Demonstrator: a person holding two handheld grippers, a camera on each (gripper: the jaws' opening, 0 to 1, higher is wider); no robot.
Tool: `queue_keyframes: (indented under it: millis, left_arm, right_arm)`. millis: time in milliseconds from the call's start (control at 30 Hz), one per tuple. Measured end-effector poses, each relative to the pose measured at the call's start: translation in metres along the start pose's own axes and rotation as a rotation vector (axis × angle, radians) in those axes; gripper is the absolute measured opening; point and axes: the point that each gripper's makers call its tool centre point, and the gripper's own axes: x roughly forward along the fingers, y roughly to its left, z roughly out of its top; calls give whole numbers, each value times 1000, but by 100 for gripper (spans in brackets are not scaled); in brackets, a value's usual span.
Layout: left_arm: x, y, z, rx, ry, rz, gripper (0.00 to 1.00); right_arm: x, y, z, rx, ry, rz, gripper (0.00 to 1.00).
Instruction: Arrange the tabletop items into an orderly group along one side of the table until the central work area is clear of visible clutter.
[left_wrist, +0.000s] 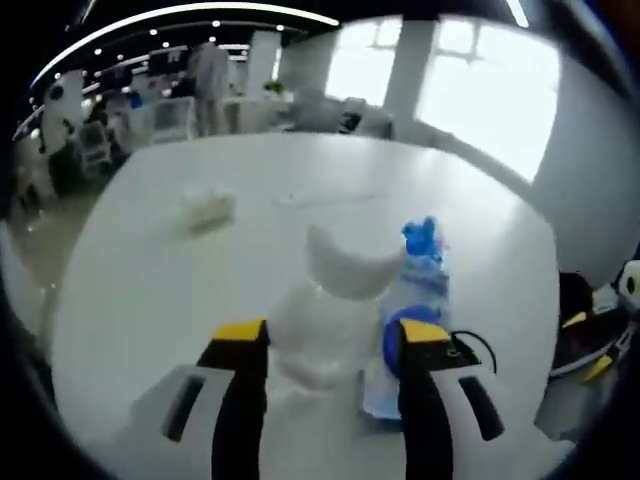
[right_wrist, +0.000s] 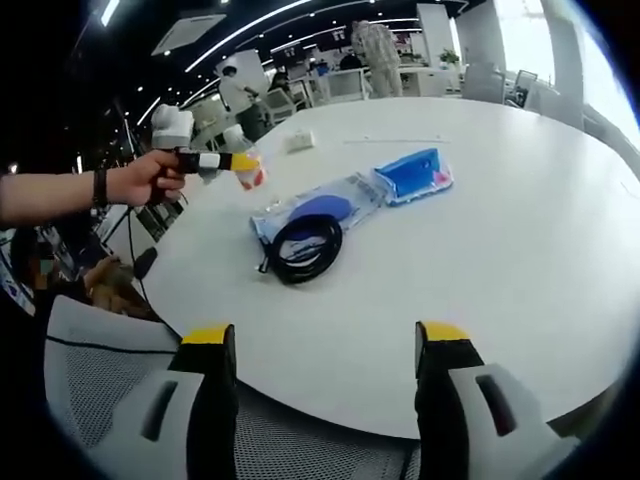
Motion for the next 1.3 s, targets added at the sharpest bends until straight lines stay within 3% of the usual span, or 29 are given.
queue_keyframes:
  millis: [167,267,500,833,933,1033,1133,1300]
  left_arm:
    - [-2,15,8,-70,-97,154,58]
    - [-4,16,13,-113,-136,203,65]
    - [3,6,15,-123,-137,242,72]
    - [7,13,7,-186,-121,349,66]
    - [5,17,5,-196,-119,374,54]
    - [6,16,5,-194,-118,361,46]
    - [6,15,6,-162,-113,338,45]
    - [7,11,5,-64,-92,207,45]
  right_arm:
    - [-1,-1,1,1,-3,-3,73]
    - [-1,-2,1,5,-7,-6,73]
    - [-1,0,2,-16,-13,1,74]
    - [-3,-4,5,-23,-30,-17,77]
    - [-3,-5,6,-20,-34,-20,77]
    - [-3,-5,5,-16,-32,-24,77]
    - [-3,-5,5,-13,-32,-24,76]
    - [-3,-6,6,-5,-35,-28,76]
